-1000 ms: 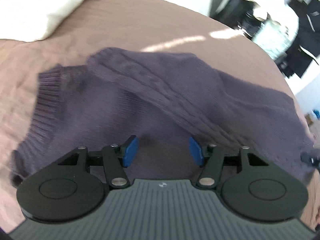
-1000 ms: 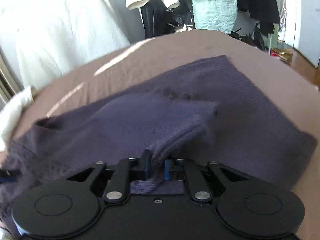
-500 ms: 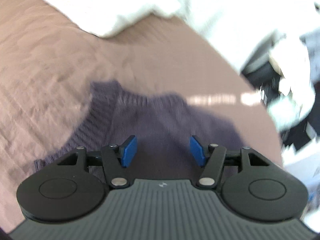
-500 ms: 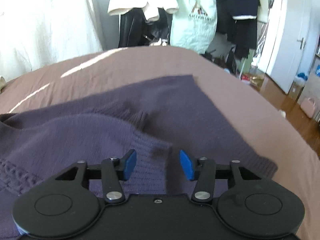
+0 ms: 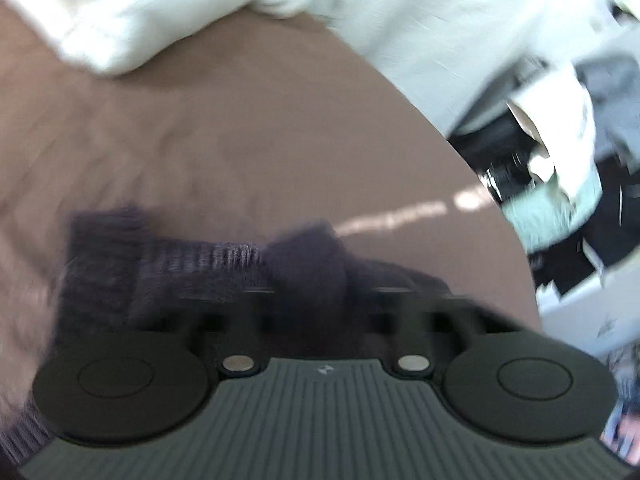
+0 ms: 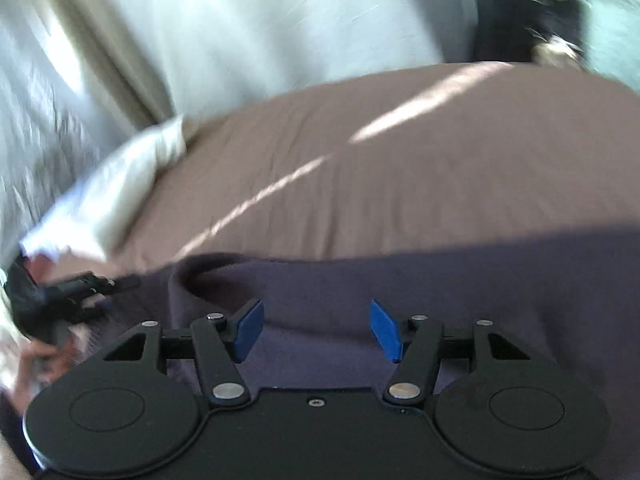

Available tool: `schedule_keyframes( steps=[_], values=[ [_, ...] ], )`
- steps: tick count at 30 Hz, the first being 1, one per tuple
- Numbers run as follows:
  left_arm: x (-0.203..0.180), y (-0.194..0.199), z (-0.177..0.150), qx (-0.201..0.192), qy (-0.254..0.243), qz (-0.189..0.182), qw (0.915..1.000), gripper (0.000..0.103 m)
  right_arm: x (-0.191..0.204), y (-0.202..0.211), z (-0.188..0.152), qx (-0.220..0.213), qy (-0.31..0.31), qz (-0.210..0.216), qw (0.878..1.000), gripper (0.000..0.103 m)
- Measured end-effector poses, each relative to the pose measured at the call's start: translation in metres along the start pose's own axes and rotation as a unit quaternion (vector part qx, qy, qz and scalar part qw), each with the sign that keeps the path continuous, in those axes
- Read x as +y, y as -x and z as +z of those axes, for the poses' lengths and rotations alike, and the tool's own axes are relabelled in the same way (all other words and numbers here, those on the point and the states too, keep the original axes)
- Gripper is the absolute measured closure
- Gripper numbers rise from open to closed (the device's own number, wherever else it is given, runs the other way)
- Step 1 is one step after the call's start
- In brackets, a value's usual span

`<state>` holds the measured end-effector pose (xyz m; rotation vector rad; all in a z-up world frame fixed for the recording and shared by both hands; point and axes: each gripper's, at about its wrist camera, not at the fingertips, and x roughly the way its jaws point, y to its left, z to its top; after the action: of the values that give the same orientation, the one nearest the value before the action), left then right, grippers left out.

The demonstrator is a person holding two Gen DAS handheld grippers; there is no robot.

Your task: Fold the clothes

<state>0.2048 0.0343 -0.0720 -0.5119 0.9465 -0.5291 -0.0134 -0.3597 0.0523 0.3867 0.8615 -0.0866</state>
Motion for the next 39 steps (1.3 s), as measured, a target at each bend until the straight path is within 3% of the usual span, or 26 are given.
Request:
schedule_keyframes(
  steps=[3, 5, 9, 12, 13, 16, 18, 20, 21, 22, 25, 27, 29, 32, 33, 34, 36, 39],
  values=[
    [-0.03, 0.006, -0.007, -0.047, -0.11, 0.036, 0.9921, 0.096, 0.025, -0.036, 0.017, 0.01, 0.079, -0.012, 0.997, 0.038],
    [-0.044, 0.012, -0.012, -0.081, -0.154, 0.036, 0.9841, 0.096, 0.042, -0.055, 0.023, 0.008, 0.13, 0.002, 0.991, 0.038],
    [-0.034, 0.008, -0.007, -0.095, -0.125, 0.017, 0.9874, 0.096, 0.07, -0.101, 0.029, 0.025, 0.204, 0.007, 0.979, 0.038],
    [-0.03, 0.007, -0.009, -0.094, -0.143, 0.015, 0.9851, 0.096, 0.082, -0.14, 0.029, 0.099, 0.2, 0.062, 0.973, 0.039],
    [-0.031, 0.009, -0.011, -0.095, -0.151, 0.012, 0.9838, 0.096, 0.089, -0.147, 0.027, 0.107, 0.205, 0.057, 0.971, 0.038],
    [-0.035, 0.016, -0.013, -0.113, -0.156, -0.003, 0.9812, 0.096, 0.105, -0.154, 0.02, 0.06, 0.256, 0.024, 0.964, 0.042],
    [-0.038, 0.023, -0.013, -0.141, -0.156, 0.001, 0.9777, 0.096, 0.112, -0.15, 0.021, 0.021, 0.27, 0.02, 0.963, 0.079],
    [-0.041, 0.031, -0.012, -0.172, -0.158, 0.018, 0.9721, 0.094, 0.114, -0.148, 0.021, -0.003, 0.242, -0.001, 0.97, 0.078],
    [-0.044, 0.032, -0.01, -0.173, -0.167, 0.044, 0.9698, 0.091, 0.116, -0.149, 0.019, -0.011, 0.239, -0.013, 0.971, 0.078],
    [-0.046, 0.03, -0.009, -0.16, -0.177, 0.061, 0.9693, 0.088, 0.119, -0.15, 0.014, -0.019, 0.242, -0.028, 0.97, 0.078],
    [-0.043, 0.019, -0.005, -0.087, -0.192, 0.11, 0.9712, 0.074, 0.124, -0.144, 0.003, -0.032, 0.244, -0.071, 0.967, 0.058],
    [-0.034, 0.014, -0.002, -0.024, -0.189, 0.173, 0.9662, 0.061, 0.124, -0.138, 0.005, -0.037, 0.21, -0.084, 0.973, 0.048],
    [-0.016, 0.023, 0.002, 0.011, -0.169, 0.219, 0.9609, 0.059, 0.115, -0.123, 0.006, -0.046, 0.147, -0.11, 0.982, 0.047],
    [0.024, 0.06, 0.011, -0.001, -0.073, 0.282, 0.9566, 0.057, 0.104, -0.094, 0.001, -0.055, 0.049, -0.142, 0.987, 0.044],
    [0.033, 0.075, 0.014, -0.02, -0.051, 0.287, 0.9564, 0.057, 0.101, -0.083, -0.004, -0.056, 0.03, -0.124, 0.99, 0.044],
    [0.041, 0.088, 0.018, -0.038, -0.031, 0.288, 0.9565, 0.056, 0.1, -0.074, -0.011, -0.058, 0.018, -0.1, 0.993, 0.044],
    [0.054, 0.107, 0.02, -0.054, 0.0, 0.249, 0.9669, 0.043, 0.105, -0.06, -0.027, -0.054, 0.021, -0.066, 0.996, 0.044],
    [0.075, 0.111, 0.006, -0.01, 0.032, 0.176, 0.9839, 0.034, 0.127, -0.046, -0.057, -0.042, 0.056, -0.018, 0.997, 0.044]
  ],
)
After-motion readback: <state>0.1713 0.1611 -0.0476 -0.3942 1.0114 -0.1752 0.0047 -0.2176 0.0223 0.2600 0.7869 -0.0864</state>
